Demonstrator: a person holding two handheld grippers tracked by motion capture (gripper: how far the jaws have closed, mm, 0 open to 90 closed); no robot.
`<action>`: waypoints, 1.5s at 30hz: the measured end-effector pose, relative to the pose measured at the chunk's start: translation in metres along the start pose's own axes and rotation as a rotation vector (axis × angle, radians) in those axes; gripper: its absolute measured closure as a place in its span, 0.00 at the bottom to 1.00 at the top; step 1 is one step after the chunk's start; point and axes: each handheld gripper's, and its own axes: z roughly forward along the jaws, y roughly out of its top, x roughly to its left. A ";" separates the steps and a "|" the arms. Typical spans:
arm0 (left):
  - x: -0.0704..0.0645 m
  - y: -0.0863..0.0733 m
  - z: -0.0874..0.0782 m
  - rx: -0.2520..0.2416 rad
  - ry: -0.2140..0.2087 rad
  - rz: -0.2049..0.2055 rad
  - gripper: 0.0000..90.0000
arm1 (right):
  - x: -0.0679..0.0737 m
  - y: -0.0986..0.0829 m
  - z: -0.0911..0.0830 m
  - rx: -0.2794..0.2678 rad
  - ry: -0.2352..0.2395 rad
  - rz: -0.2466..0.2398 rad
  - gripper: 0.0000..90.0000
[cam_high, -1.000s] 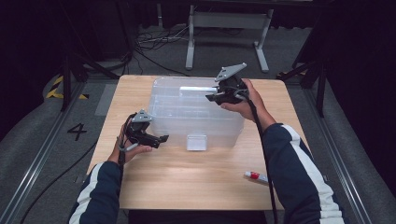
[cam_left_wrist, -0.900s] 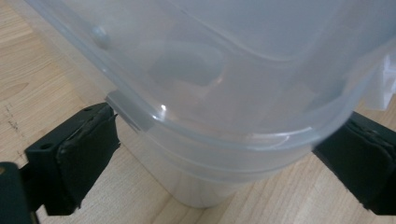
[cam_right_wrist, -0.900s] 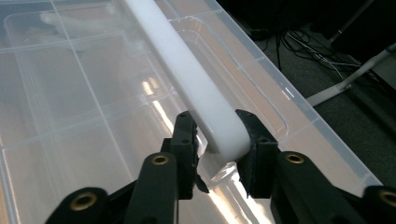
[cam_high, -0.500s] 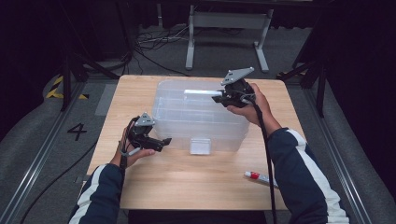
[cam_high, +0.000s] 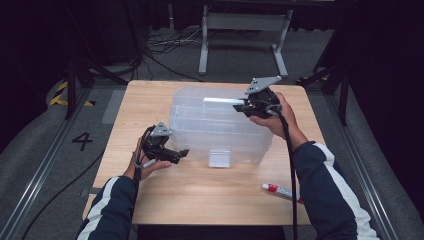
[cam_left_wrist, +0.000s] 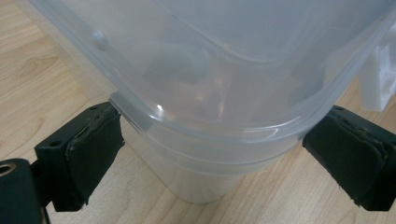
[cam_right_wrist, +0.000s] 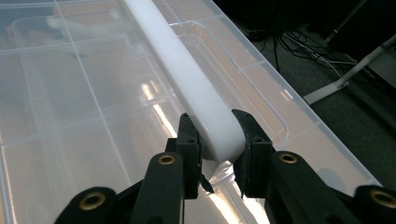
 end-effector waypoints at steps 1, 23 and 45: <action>0.000 0.000 0.000 0.000 0.000 0.000 0.06 | 0.000 0.000 0.000 0.000 0.000 0.000 0.83; -0.020 0.014 0.019 0.007 -0.035 0.028 0.06 | -0.009 -0.024 -0.027 0.011 -0.018 0.006 0.83; -0.021 0.010 0.013 -0.014 -0.033 0.034 0.13 | -0.011 -0.025 -0.027 0.000 -0.012 0.001 0.83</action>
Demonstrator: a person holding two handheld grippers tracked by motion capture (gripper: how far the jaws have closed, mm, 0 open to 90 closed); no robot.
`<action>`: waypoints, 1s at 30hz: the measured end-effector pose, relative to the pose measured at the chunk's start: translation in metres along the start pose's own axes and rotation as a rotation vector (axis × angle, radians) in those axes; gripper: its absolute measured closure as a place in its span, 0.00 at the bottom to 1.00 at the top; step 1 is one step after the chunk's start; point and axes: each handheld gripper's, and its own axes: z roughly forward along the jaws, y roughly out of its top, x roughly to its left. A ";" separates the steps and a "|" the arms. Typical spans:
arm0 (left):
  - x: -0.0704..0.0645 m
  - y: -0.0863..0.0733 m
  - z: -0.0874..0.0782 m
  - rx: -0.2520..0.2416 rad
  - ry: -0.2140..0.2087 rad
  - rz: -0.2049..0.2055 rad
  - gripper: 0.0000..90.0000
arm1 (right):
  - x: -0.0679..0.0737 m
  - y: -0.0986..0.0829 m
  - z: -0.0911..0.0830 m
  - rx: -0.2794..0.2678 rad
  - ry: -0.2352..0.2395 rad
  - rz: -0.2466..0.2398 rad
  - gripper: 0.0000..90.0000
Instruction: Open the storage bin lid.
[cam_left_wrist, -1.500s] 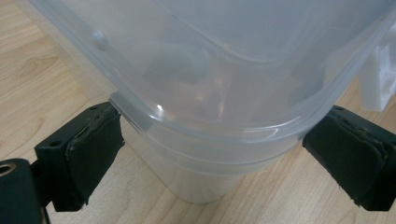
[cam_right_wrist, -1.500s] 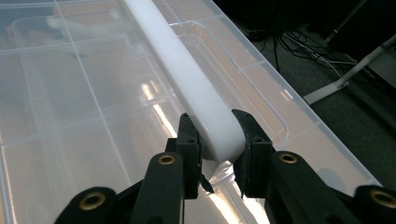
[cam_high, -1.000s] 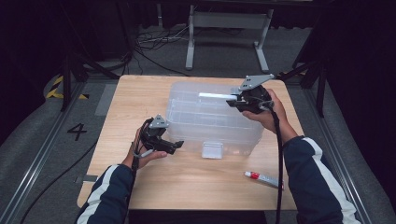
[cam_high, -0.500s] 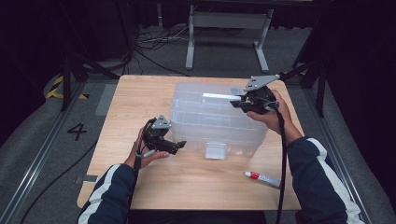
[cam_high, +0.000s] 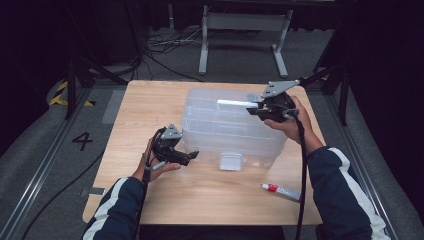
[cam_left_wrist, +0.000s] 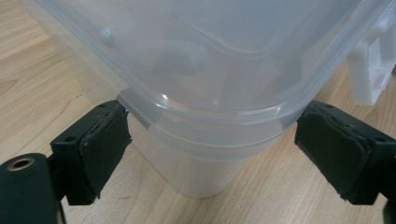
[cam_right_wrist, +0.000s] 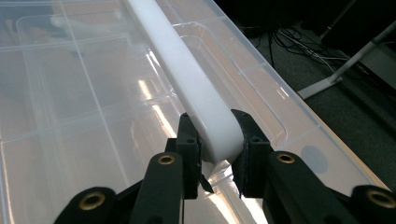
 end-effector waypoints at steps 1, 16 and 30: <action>0.000 0.000 0.000 0.000 -0.001 -0.001 0.13 | 0.000 0.000 0.000 0.001 -0.001 -0.002 0.83; -0.005 0.000 -0.005 0.001 -0.010 -0.001 0.14 | 0.004 -0.002 -0.002 -0.002 -0.016 -0.004 0.83; -0.019 -0.002 -0.010 0.036 0.005 0.031 0.15 | 0.010 -0.003 -0.008 0.010 -0.016 -0.020 0.83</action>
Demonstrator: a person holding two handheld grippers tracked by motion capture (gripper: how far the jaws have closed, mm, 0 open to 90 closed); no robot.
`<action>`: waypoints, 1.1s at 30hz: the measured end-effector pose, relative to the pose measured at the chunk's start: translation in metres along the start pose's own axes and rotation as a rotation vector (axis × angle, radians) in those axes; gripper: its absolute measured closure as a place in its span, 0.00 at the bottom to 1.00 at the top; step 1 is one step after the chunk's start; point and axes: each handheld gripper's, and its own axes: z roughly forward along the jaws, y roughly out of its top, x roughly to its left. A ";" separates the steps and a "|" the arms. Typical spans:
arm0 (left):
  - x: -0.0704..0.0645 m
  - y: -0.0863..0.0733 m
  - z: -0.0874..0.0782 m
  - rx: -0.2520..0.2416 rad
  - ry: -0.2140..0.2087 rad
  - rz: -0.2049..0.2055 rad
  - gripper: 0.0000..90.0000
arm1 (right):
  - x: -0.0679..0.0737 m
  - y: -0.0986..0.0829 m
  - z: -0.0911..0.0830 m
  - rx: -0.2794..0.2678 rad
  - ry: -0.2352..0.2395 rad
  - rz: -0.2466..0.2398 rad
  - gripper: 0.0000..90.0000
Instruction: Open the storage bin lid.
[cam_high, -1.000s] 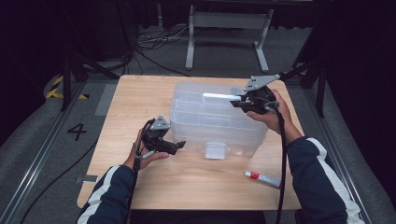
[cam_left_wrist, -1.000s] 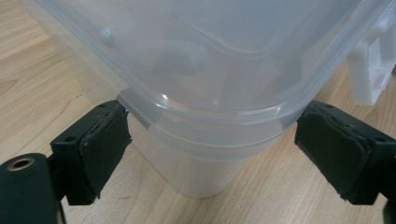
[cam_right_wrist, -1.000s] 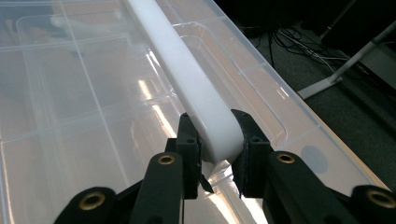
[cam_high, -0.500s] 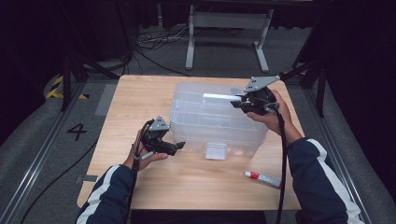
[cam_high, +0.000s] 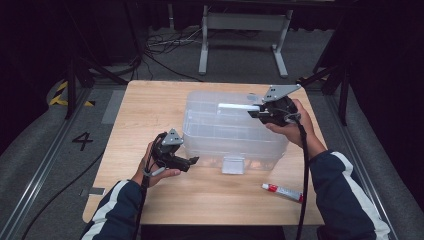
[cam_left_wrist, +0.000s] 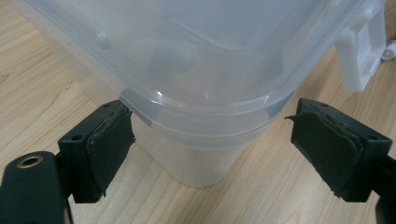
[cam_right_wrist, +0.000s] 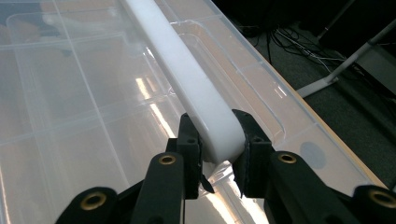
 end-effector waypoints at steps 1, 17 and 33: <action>0.000 -0.001 -0.001 -0.005 0.002 -0.003 0.15 | 0.000 0.000 0.000 0.001 0.000 -0.002 0.83; 0.003 -0.005 -0.022 -0.024 -0.030 0.029 0.27 | -0.007 0.007 -0.002 0.024 0.016 0.011 0.82; 0.007 0.000 -0.047 -0.120 -0.078 0.035 0.49 | -0.023 0.022 -0.002 0.068 0.045 0.059 0.82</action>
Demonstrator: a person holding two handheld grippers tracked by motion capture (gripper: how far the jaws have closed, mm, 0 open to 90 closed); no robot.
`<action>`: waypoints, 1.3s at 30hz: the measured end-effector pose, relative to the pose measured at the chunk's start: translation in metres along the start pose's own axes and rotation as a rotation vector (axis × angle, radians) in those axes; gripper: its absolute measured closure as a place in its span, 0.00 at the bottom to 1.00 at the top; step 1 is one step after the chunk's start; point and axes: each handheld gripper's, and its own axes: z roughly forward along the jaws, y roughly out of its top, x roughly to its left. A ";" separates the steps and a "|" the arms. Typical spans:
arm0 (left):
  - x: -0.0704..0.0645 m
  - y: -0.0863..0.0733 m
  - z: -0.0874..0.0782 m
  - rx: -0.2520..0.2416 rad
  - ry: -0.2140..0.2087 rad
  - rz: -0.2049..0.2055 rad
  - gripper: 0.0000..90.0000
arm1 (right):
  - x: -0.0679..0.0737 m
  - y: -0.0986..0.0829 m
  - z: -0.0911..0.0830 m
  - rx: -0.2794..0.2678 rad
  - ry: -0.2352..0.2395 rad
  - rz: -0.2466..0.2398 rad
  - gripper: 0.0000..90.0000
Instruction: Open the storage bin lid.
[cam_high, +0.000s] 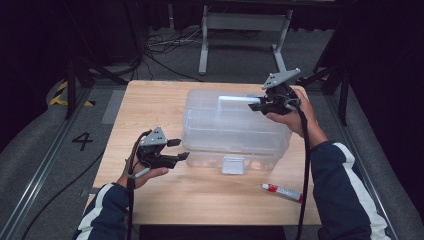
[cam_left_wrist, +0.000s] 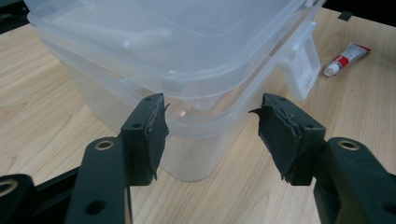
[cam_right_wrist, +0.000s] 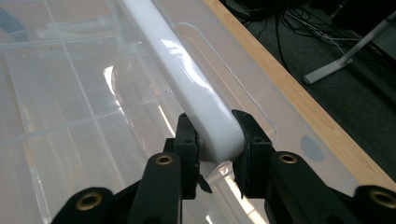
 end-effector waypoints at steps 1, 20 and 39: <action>0.000 0.000 0.000 -0.005 -0.004 -0.005 0.51 | -0.001 0.001 0.000 0.002 0.002 0.005 0.82; 0.002 0.002 0.002 -0.083 0.101 -0.032 0.96 | -0.008 0.008 -0.002 0.001 -0.018 0.013 0.80; 0.002 0.004 0.002 -0.075 0.097 -0.012 1.00 | -0.010 -0.016 -0.057 -0.119 -0.136 -0.027 0.83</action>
